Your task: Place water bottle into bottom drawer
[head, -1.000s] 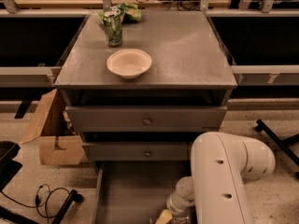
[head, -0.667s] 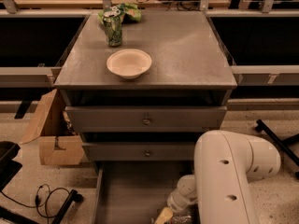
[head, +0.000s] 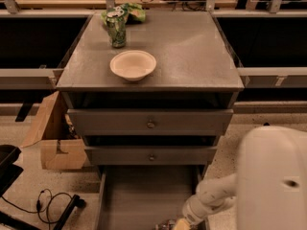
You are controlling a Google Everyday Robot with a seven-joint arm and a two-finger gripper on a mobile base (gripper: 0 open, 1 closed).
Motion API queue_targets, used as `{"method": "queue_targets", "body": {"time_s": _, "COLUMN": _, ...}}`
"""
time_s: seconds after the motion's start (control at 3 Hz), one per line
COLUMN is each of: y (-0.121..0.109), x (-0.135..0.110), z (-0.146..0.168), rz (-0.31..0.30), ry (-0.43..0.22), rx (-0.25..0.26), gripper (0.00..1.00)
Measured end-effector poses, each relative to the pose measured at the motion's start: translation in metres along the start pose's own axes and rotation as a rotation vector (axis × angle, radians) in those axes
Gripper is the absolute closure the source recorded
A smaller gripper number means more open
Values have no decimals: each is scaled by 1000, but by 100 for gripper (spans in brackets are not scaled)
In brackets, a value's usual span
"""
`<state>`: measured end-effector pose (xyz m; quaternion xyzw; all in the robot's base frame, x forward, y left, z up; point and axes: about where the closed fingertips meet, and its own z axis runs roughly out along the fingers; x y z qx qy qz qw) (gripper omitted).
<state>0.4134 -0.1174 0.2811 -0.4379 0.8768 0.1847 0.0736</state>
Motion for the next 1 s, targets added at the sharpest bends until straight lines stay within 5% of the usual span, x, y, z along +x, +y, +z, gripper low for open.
{"method": "queue_targets", "body": {"time_s": 1.0, "y": 202, "x": 64, "z": -146, "rz": 84, "ry": 64, "rx": -127, "gripper": 0}}
